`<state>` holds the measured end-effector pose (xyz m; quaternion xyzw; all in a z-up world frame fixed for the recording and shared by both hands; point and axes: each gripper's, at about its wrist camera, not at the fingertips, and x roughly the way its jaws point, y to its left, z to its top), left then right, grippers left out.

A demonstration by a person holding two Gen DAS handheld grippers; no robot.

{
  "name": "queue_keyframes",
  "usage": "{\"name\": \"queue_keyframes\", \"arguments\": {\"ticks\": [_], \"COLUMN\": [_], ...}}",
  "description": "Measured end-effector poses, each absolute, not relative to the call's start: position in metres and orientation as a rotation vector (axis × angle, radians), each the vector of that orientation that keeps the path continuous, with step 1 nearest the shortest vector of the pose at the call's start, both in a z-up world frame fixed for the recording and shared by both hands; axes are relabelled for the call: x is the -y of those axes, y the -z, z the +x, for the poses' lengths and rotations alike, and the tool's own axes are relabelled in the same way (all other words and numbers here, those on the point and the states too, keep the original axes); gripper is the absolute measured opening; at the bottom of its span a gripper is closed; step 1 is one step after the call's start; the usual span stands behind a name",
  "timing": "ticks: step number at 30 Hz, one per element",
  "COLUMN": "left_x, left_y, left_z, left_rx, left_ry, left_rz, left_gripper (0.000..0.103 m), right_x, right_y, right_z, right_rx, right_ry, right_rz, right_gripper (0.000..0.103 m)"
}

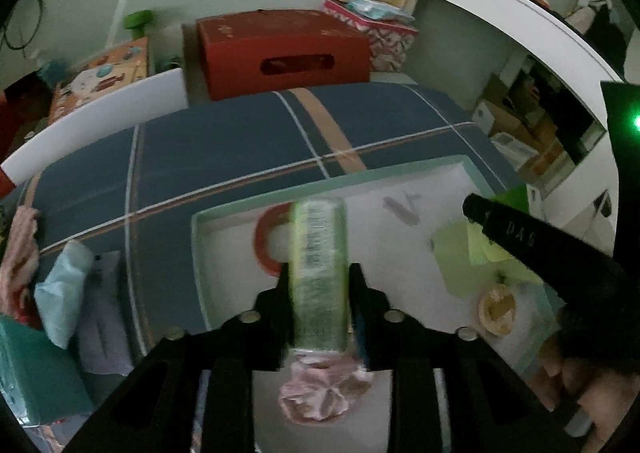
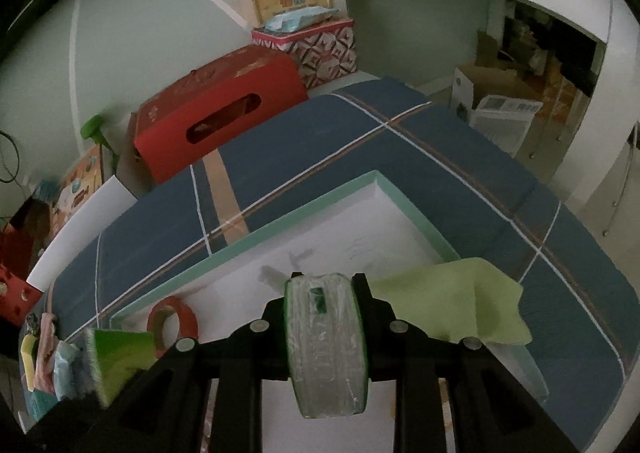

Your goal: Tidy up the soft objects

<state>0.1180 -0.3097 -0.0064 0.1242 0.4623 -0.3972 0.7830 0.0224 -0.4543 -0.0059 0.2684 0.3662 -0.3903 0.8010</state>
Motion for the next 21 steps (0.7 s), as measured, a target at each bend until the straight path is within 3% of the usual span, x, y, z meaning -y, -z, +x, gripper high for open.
{"name": "queue_keyframes", "arguments": {"ticks": [2, 5, 7, 10, 14, 18, 21], "left_x": [0.308, 0.300, 0.295, 0.283, 0.264, 0.247, 0.232], "left_y": [0.002, -0.009, -0.014, -0.021, -0.027, -0.022, -0.018], "left_z": [0.117, 0.118, 0.121, 0.128, 0.141, 0.156, 0.166], "left_rx": [-0.994, -0.983, -0.985, -0.982, -0.976, -1.008, -1.046], "left_ry": [0.866, 0.863, 0.843, 0.786, 0.666, 0.569, 0.506], "left_rz": [0.254, 0.229, 0.219, 0.207, 0.199, 0.197, 0.171], "left_gripper": [0.072, 0.073, 0.074, 0.082, 0.093, 0.094, 0.094], "right_x": [0.455, 0.454, 0.451, 0.446, 0.442, 0.438, 0.431], "right_y": [0.002, -0.005, -0.012, -0.023, -0.030, -0.029, -0.026], "right_z": [0.019, 0.016, 0.014, 0.012, 0.010, 0.013, 0.019], "right_rx": [-0.778, -0.770, -0.763, -0.754, -0.769, -0.816, -0.837], "right_ry": [0.833, 0.823, 0.826, 0.826, 0.825, 0.824, 0.816], "right_rz": [0.585, 0.591, 0.576, 0.547, 0.522, 0.491, 0.456], "right_gripper": [0.027, 0.034, 0.055, 0.057, 0.072, 0.085, 0.101]}}
